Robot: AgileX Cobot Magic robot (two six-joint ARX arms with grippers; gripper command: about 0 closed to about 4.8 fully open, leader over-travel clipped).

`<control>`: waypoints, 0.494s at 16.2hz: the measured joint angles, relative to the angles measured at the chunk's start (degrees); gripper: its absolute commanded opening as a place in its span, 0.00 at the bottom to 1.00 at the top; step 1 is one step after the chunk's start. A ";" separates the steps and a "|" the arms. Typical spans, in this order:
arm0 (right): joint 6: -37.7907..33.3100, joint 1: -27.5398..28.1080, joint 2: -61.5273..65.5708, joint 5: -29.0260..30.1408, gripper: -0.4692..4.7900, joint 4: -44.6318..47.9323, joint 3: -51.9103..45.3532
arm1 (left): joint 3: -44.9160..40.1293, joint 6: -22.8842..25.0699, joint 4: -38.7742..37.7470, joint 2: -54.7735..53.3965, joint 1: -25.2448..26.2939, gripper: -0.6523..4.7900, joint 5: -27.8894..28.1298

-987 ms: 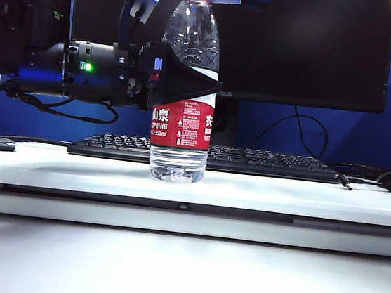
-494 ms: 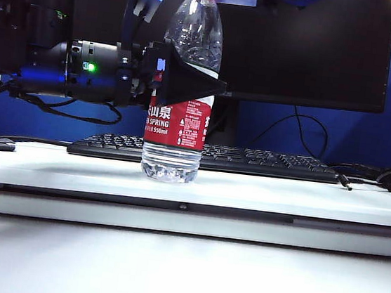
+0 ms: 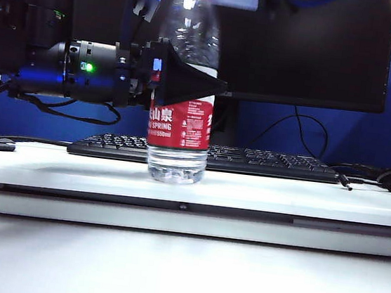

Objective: Unscrew the cap from the plastic bottle on the table.

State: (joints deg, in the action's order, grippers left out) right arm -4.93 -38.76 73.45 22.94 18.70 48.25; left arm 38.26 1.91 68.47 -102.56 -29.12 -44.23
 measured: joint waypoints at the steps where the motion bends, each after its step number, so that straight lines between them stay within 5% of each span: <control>1: -0.66 0.13 -0.07 -1.38 0.63 -0.24 0.07 | 0.07 -0.26 -0.13 0.02 0.00 0.61 0.33; 5: -4.04 -0.46 -2.01 -5.27 0.69 -4.17 -0.35 | 0.11 -0.68 -0.17 0.02 -0.02 0.61 2.93; 8: -4.59 -5.25 -5.60 -16.57 0.69 -4.70 -0.35 | 0.17 -0.68 -0.24 0.00 0.00 0.61 4.33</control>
State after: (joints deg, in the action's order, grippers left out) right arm -9.52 -44.01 67.85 6.37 14.00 47.90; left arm 38.44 1.23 68.23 -102.56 -29.12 -39.90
